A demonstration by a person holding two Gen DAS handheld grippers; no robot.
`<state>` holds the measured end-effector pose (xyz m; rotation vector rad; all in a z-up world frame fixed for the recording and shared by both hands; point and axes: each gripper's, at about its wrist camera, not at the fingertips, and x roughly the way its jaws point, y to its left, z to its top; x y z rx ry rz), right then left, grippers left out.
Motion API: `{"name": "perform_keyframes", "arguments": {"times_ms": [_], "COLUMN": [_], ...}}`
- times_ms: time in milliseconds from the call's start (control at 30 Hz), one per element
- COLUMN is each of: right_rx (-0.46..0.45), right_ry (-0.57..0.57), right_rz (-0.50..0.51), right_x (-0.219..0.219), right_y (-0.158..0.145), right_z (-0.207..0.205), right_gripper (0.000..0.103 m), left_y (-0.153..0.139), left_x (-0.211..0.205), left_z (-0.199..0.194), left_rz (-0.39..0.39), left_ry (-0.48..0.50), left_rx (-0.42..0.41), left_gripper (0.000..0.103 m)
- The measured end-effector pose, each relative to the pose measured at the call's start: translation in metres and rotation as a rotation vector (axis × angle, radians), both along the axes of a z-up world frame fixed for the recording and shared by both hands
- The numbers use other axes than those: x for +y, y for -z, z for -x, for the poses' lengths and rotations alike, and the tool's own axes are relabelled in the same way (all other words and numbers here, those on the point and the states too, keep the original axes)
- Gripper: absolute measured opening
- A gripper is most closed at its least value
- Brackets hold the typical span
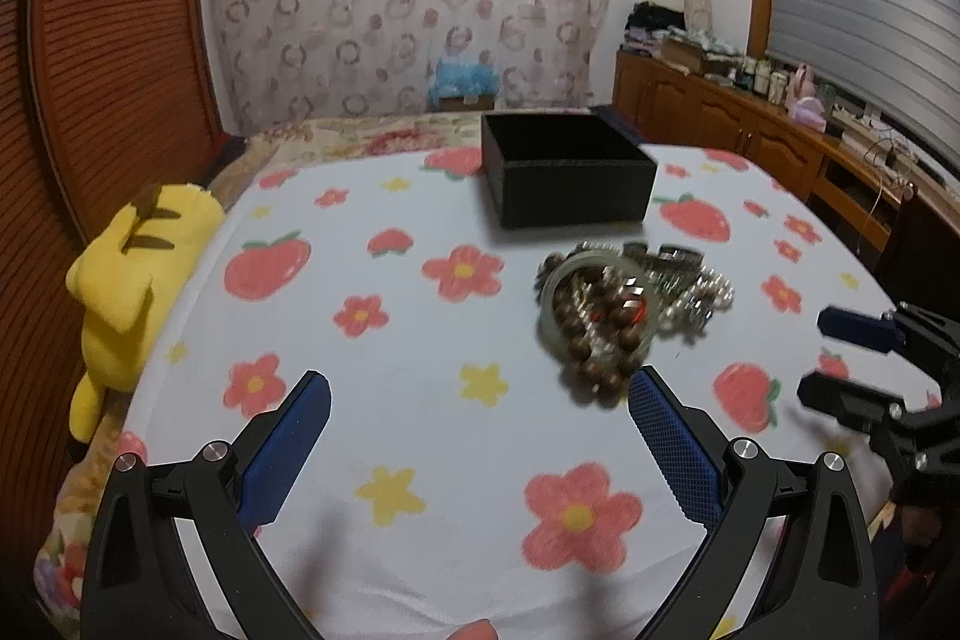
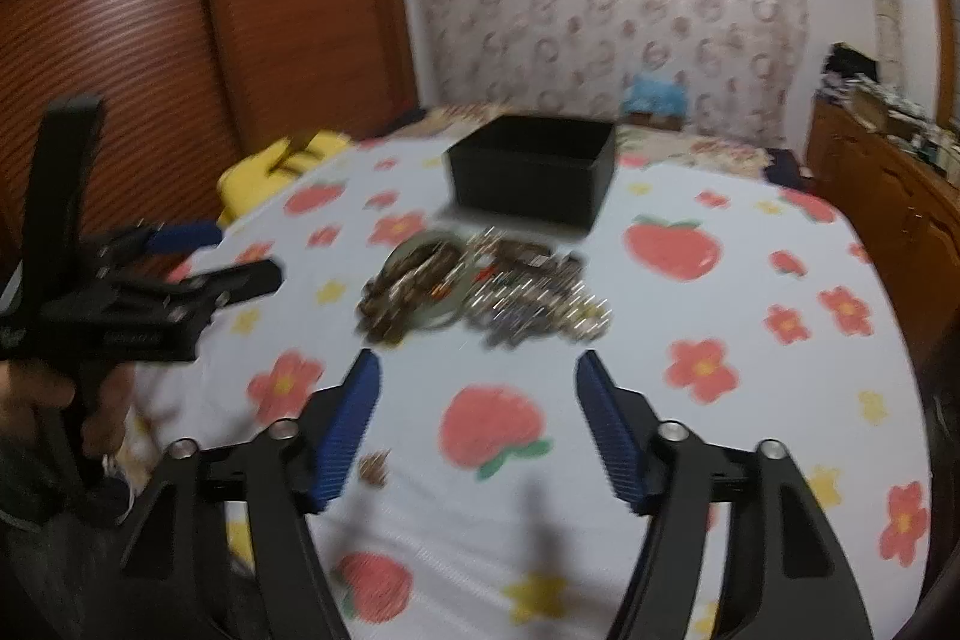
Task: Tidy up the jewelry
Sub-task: 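Grasp the green jade bangle with the left tool and lift it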
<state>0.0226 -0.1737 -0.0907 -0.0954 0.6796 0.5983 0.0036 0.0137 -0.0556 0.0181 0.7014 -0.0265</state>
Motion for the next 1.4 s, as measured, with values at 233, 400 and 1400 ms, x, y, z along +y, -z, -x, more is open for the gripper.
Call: {"name": "perform_keyframes", "arguments": {"times_ms": [233,400,1400], "right_rx": [0.071,0.086,-0.033], "right_ry": [-0.105,-0.165,0.02], "right_rz": [0.052,0.088,0.108], "right_x": [0.022,0.034,-0.022], "right_y": [0.02,0.026,-0.006], "right_z": [0.011,0.017,-0.04], "right_gripper": [0.048,0.036,0.015], "left_y": [0.013,0.021,0.025], "left_x": [0.006,0.007,-0.057], "left_z": [0.002,-0.001,-0.083], "left_rz": [-0.002,0.001,-0.041], "left_ry": [0.007,0.022,0.239], "left_rx": [0.047,0.079,0.151], "left_gripper": [0.096,0.096,0.096]}}
